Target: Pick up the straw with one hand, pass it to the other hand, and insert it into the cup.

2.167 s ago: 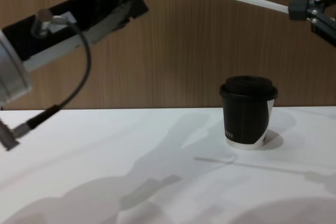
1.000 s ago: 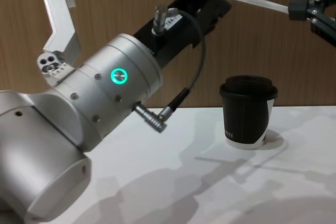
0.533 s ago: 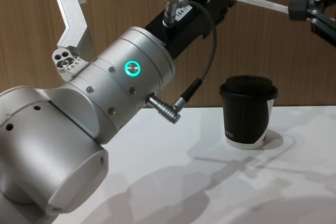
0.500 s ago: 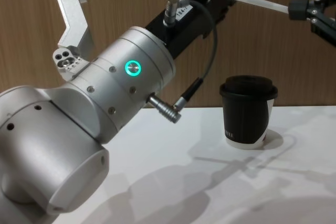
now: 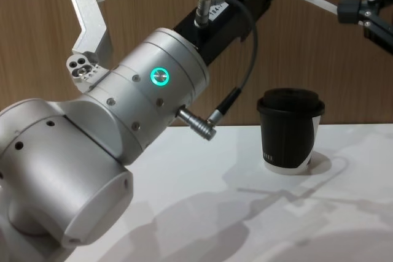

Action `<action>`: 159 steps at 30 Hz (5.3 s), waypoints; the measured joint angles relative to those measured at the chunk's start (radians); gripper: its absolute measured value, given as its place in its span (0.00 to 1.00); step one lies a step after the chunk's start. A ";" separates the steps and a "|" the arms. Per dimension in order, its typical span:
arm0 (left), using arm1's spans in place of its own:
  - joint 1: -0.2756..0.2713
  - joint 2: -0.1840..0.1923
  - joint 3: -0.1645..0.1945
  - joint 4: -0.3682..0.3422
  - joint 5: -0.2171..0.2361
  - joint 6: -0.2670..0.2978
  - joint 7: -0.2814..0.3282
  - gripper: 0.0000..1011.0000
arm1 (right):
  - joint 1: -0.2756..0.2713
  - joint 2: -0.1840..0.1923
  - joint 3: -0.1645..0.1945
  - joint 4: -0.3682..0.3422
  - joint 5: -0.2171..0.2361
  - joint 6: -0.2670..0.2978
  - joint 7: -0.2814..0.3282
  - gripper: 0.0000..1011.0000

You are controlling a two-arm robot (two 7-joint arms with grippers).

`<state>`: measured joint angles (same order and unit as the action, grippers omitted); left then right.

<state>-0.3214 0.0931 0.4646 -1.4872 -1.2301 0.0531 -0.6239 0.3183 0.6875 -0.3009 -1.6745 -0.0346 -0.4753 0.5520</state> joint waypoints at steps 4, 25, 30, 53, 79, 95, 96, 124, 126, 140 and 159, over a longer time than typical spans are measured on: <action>-0.001 -0.001 0.001 0.001 -0.001 0.000 -0.001 0.46 | 0.000 0.000 0.000 0.000 0.000 0.000 0.000 0.00; -0.003 -0.003 0.002 0.003 -0.003 -0.002 -0.003 0.03 | 0.000 0.000 0.000 0.000 0.000 0.000 0.000 0.14; -0.004 -0.003 0.002 0.003 -0.003 -0.002 -0.003 0.01 | 0.000 0.000 0.000 0.000 0.000 0.000 0.000 0.26; -0.051 0.071 0.043 -0.061 0.173 -0.077 0.065 0.01 | 0.000 0.000 0.000 0.000 0.000 0.000 0.000 0.95; -0.182 0.220 0.090 -0.218 0.543 -0.029 0.246 0.01 | 0.000 0.000 0.000 0.000 0.000 0.000 0.000 0.99; -0.268 0.256 0.113 -0.244 0.723 0.084 0.355 0.01 | 0.000 0.000 0.000 0.000 0.000 0.000 0.000 0.99; -0.274 0.255 0.115 -0.241 0.731 0.091 0.360 0.01 | 0.000 0.000 0.000 0.000 0.000 0.000 0.000 0.99; -0.351 0.145 0.150 -0.116 0.780 0.189 0.396 0.01 | 0.000 0.000 0.000 0.000 0.000 0.000 0.000 0.99; -0.355 0.135 0.153 -0.102 0.788 0.192 0.403 0.01 | 0.000 0.000 0.000 0.000 0.000 0.000 0.000 0.99; -0.372 0.082 0.172 -0.033 0.821 0.195 0.425 0.01 | 0.000 0.000 0.000 0.000 0.000 0.000 0.000 0.99; -0.366 0.026 0.187 0.020 0.867 0.189 0.472 0.01 | 0.000 0.000 0.000 0.000 0.000 0.000 0.000 0.99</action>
<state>-0.6873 0.1187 0.6514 -1.4672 -0.3628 0.2418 -0.1519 0.3183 0.6874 -0.3009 -1.6745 -0.0347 -0.4753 0.5521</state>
